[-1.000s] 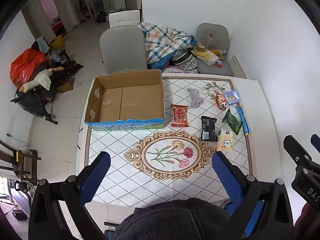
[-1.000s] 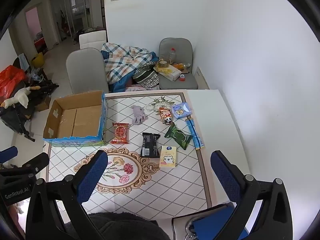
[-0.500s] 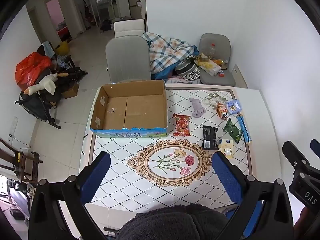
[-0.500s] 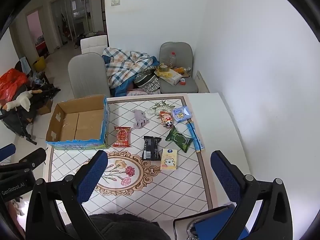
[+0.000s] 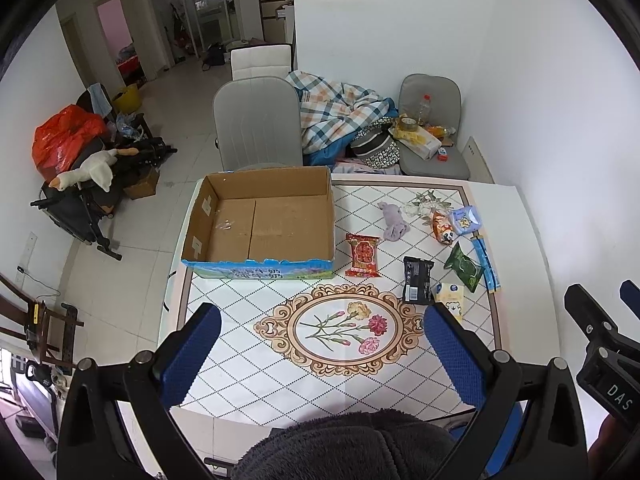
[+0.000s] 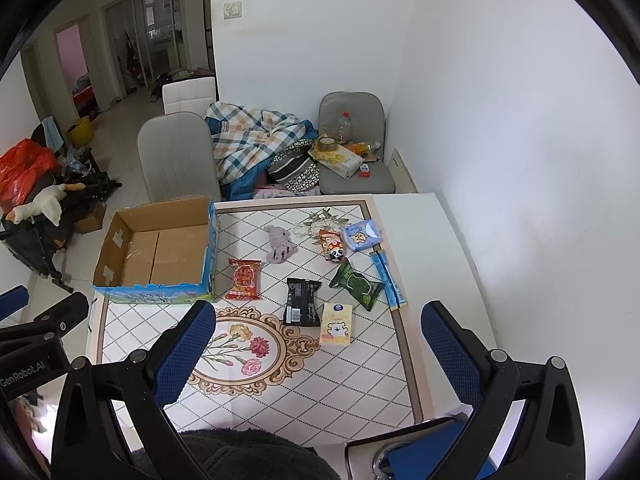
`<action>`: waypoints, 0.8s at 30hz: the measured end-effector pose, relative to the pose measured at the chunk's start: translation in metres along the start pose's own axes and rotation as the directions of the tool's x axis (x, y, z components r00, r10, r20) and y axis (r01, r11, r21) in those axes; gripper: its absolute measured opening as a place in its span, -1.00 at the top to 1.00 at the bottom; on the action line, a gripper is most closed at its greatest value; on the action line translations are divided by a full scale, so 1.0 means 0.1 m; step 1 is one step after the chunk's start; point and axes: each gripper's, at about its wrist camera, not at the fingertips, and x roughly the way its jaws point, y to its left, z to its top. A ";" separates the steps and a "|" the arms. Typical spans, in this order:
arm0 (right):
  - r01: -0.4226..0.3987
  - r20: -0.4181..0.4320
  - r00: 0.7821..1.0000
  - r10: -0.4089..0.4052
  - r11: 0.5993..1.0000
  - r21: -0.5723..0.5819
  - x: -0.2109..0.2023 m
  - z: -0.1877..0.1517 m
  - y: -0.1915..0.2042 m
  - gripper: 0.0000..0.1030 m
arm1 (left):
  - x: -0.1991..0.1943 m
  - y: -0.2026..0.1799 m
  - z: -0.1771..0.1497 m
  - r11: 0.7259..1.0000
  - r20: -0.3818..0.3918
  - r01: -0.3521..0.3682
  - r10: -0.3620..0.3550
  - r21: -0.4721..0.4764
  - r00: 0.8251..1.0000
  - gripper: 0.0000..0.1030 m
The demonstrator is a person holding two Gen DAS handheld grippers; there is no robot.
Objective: Organize soft objects
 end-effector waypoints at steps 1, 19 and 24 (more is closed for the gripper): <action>-0.001 0.000 1.000 0.001 1.000 0.000 0.00 -0.01 -0.01 -1.00 | 0.00 0.01 -0.01 1.000 0.001 0.003 -0.003 -0.002 1.000 -1.00; -0.007 -0.005 1.000 0.007 1.000 0.003 -0.02 -0.06 -0.03 -1.00 | -0.05 -0.05 -0.07 1.000 -0.009 0.021 -0.021 0.014 1.000 -1.00; -0.003 0.006 1.000 0.003 1.000 0.010 -0.05 -0.06 -0.05 -1.00 | -0.05 -0.04 -0.05 1.000 -0.005 0.024 -0.024 0.017 1.000 -1.00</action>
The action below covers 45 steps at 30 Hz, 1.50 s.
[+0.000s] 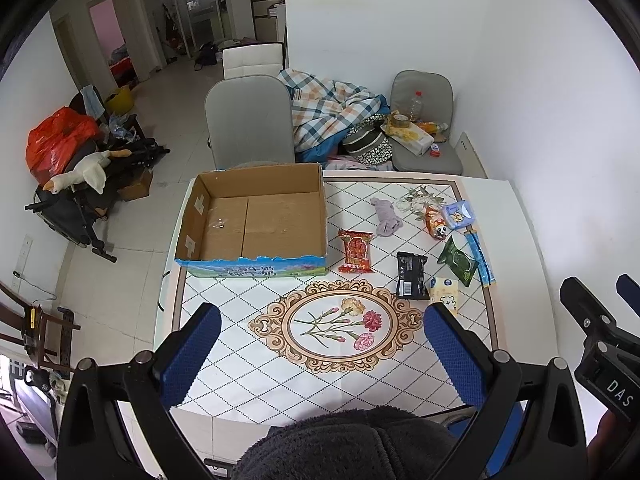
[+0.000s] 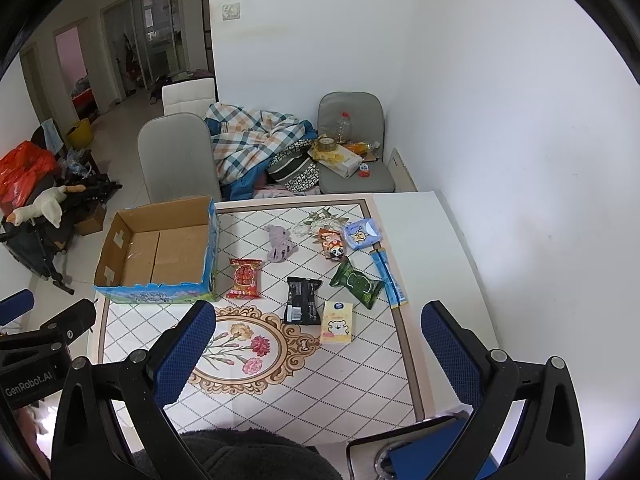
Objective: Organize soft objects
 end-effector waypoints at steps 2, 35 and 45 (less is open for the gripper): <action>0.000 0.004 1.000 0.000 1.000 0.000 -0.01 0.00 0.01 -1.00 | -0.02 0.01 0.00 1.000 0.003 -0.001 0.001 0.001 1.000 -1.00; -0.010 0.014 1.000 0.010 1.000 -0.001 0.02 0.01 0.01 -1.00 | -0.01 0.02 0.07 1.000 0.003 -0.004 0.004 -0.002 1.000 -1.00; -0.010 -0.048 0.999 0.014 0.997 0.080 0.44 0.04 -0.28 -1.00 | 0.41 -0.11 0.30 0.999 0.012 -0.002 0.002 0.036 1.000 -1.00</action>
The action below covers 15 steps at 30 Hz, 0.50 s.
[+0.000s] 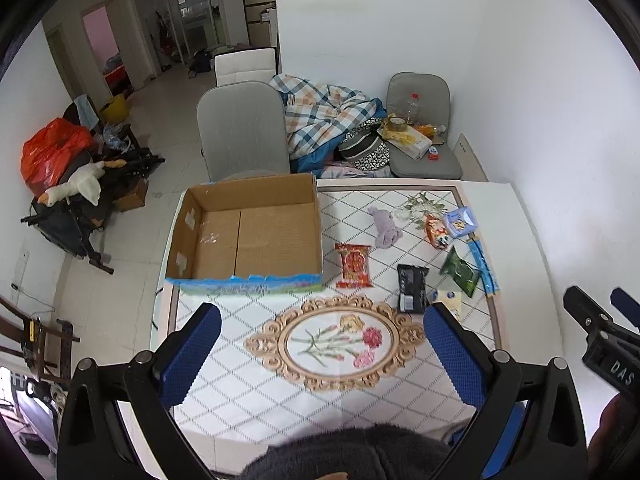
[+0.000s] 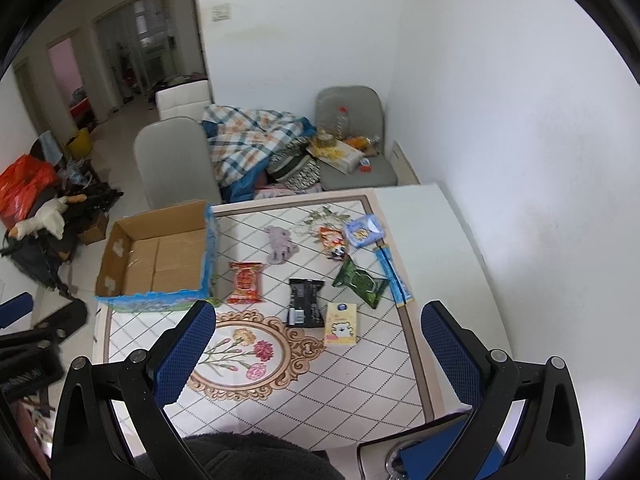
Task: Organize soft objects
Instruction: 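Grasp the red-green snack bag with the left tool while the right tool grasps the yellow Vinda tissue pack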
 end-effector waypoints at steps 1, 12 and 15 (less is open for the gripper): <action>0.003 -0.022 1.000 -0.002 1.000 0.017 0.14 0.02 -0.07 -1.00 | 0.12 -0.03 0.03 1.000 -0.014 -0.005 0.005 0.012 1.000 -1.00; 0.066 -0.426 0.905 -0.004 0.989 0.132 2.75 -0.18 -0.85 -1.00 | 2.36 -0.62 0.44 0.990 -0.352 0.047 0.003 0.132 0.936 -1.00; 0.050 -0.528 0.848 0.041 0.987 0.156 3.41 -0.40 -0.84 -1.00 | 3.05 -0.80 0.51 0.987 -0.450 0.030 0.045 0.159 0.892 -0.99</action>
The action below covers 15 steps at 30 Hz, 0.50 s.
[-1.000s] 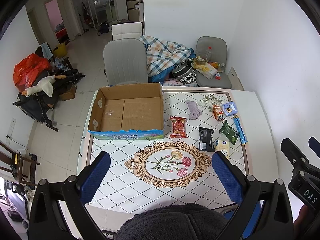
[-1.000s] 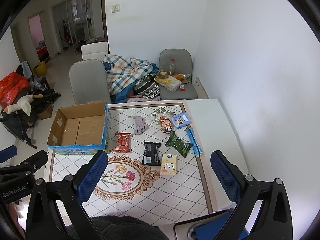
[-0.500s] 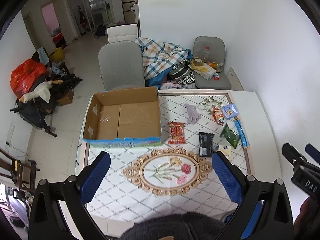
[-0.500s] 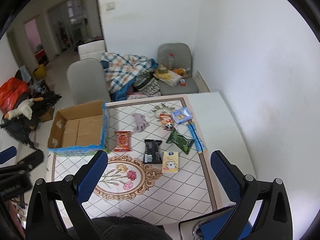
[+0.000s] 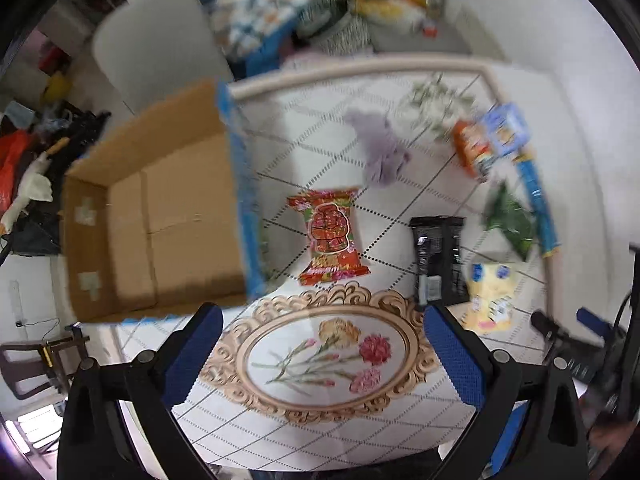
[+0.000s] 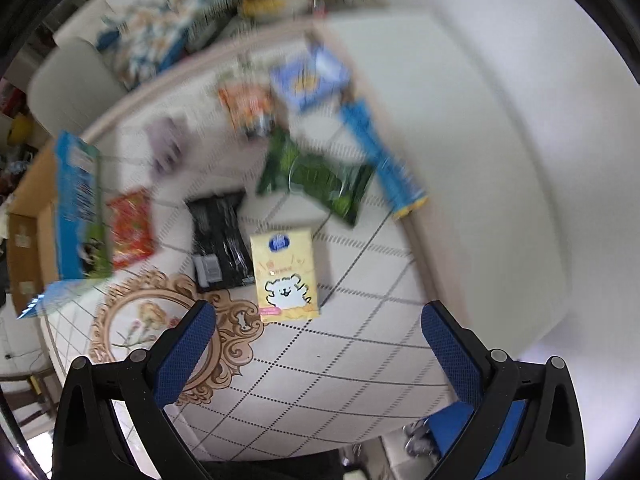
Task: Organize soft objects
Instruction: 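Grasp the red-green snack bag with the left tool while the right tool grasps the yellow Vinda tissue pack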
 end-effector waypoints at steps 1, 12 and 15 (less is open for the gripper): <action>0.001 -0.023 1.000 -0.001 1.000 0.001 0.15 0.01 0.02 -1.00 | 0.13 -0.03 0.07 1.000 -0.025 -0.008 0.008 0.001 1.000 -0.99; -0.025 -0.151 0.988 0.027 1.000 0.012 1.02 0.09 0.21 -0.89 | 1.52 -0.35 0.61 0.990 -0.245 -0.122 0.136 0.075 0.960 -0.79; -0.037 -0.171 0.985 0.039 0.999 0.016 1.12 0.10 0.23 -0.89 | 1.70 -0.35 0.61 0.988 -0.279 -0.133 0.151 0.083 0.948 -0.77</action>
